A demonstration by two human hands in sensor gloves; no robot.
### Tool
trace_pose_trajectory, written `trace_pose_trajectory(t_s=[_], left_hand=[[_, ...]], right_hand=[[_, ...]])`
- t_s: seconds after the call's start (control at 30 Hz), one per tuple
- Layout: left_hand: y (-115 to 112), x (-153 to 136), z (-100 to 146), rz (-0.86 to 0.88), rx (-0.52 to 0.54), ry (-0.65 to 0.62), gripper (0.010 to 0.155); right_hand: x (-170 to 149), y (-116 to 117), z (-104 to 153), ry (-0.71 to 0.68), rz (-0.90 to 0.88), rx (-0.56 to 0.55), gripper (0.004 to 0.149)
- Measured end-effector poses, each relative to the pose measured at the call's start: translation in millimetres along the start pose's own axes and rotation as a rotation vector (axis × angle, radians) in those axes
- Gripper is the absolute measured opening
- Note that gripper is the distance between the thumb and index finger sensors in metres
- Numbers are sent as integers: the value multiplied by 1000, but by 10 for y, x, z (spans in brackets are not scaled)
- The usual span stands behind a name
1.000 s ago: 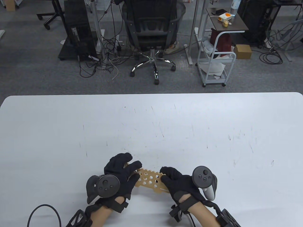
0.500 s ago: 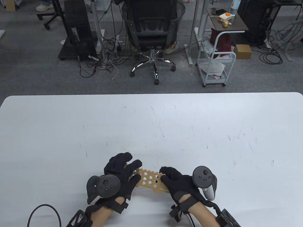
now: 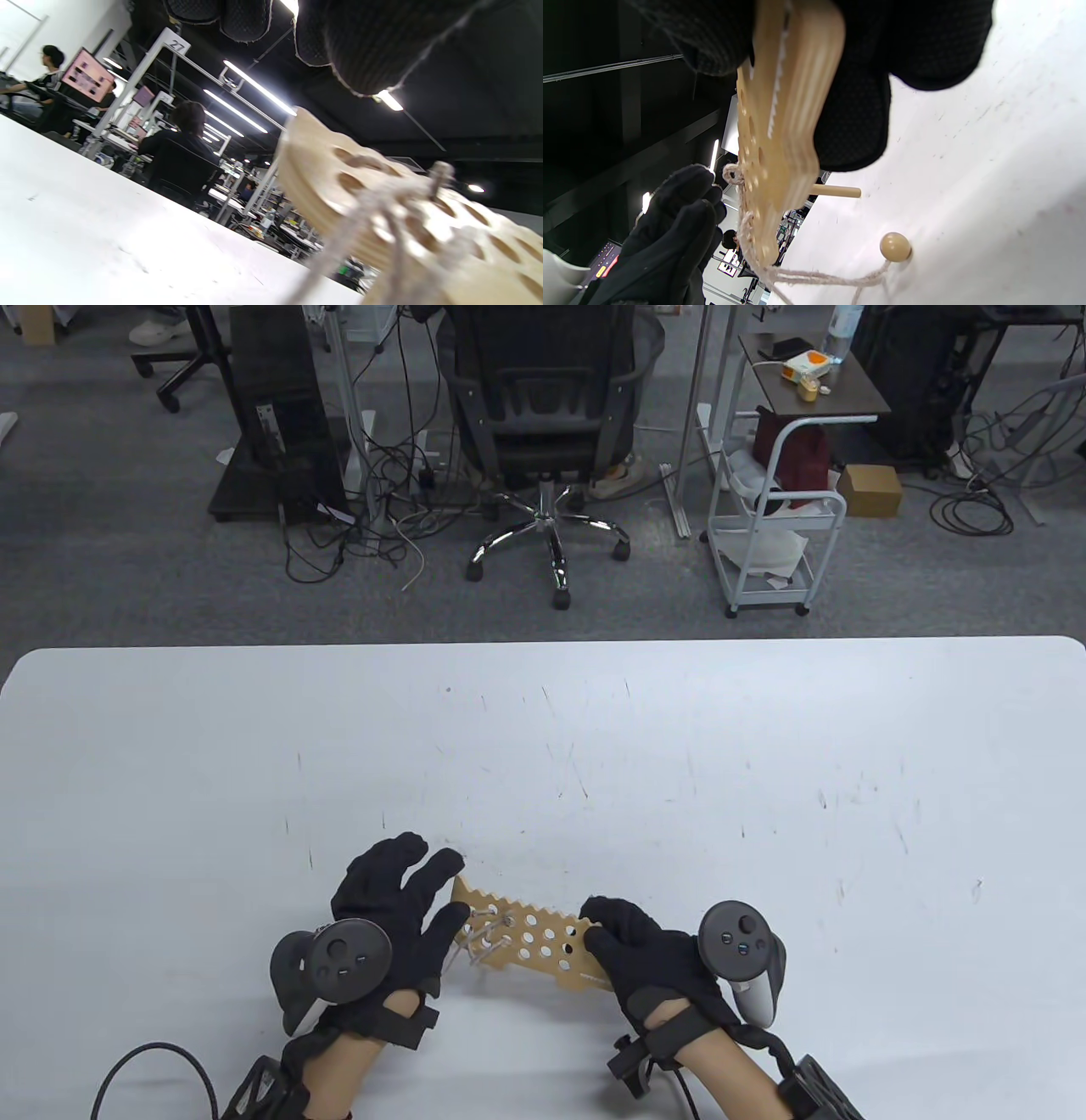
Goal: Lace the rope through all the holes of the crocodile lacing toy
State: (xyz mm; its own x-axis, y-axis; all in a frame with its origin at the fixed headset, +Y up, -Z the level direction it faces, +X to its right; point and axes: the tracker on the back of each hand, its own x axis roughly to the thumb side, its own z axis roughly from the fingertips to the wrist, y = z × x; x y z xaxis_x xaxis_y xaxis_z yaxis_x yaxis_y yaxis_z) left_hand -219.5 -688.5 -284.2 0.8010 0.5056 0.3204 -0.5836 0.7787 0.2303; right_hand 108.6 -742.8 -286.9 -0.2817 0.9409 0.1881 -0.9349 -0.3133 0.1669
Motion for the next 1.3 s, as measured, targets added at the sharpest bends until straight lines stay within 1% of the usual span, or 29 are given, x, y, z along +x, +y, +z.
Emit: trace_pose_trajectory(t_s=[0.1,0.2,0.27,0.47,0.57,0.67,0.73,0.83,0.93,1.1,1.3], left_hand=[[45,-100,-19,-37,40,64,59],[34,-192,-35,-15,25,116,59],[7,-228,-49,-12,3,125,59],[-133,-287,-97,-9,-115,140,58],[-210,-311,-113,43,-186,137,61],[-336,-343,-126,168,-297,131,63],[-398,-352,-132,208,-345,124,63],[-443,-346,-140,216,-386,100,61],[-499,-335,-132,287,-435,90,60],[-566,-279,-122,306,-496,39,59],[-628,-228,-111,408,-509,-8,56]], right_hand=[[5,-20,3,-3,-8,-8,49],[6,-30,3,-4,-12,-13,48],[6,-34,4,-4,-13,-14,48],[13,-46,4,-12,-19,-16,47],[14,-48,4,-16,-23,-15,46],[17,-49,5,-23,-26,-15,46],[17,-50,7,-26,-30,-18,46],[19,-53,8,-31,-37,-21,46],[23,-52,12,-38,-48,-18,46],[29,-37,13,-47,-64,-3,46],[31,-22,12,-54,-81,13,46]])
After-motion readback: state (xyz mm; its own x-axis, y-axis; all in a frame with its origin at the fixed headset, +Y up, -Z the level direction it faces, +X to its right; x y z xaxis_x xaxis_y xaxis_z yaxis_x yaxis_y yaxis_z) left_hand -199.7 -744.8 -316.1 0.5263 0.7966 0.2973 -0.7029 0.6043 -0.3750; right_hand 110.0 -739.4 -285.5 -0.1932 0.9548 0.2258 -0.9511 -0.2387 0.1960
